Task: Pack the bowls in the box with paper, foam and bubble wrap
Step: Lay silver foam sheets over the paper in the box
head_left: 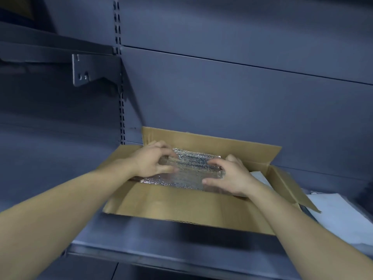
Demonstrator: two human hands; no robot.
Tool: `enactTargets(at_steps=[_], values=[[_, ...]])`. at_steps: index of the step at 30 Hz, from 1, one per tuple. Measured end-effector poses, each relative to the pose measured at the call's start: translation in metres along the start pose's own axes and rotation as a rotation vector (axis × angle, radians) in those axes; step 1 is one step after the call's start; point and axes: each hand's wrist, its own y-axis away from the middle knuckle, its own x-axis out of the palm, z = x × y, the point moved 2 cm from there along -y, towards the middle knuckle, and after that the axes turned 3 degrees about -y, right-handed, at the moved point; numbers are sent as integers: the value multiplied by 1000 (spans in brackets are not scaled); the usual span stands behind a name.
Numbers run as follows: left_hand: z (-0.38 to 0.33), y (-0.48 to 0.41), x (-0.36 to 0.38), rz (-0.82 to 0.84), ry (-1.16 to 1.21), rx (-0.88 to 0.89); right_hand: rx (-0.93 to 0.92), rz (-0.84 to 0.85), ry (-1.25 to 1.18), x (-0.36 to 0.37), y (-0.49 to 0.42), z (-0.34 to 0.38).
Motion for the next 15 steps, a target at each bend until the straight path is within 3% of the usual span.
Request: enactTargets(at_steps=[6,15], values=[[-20,-13,-5,268,-139,142,-185,220,97,12,-15,10],[-30,-19,10,307,-299,213,-165,338,209,28,-29,4]])
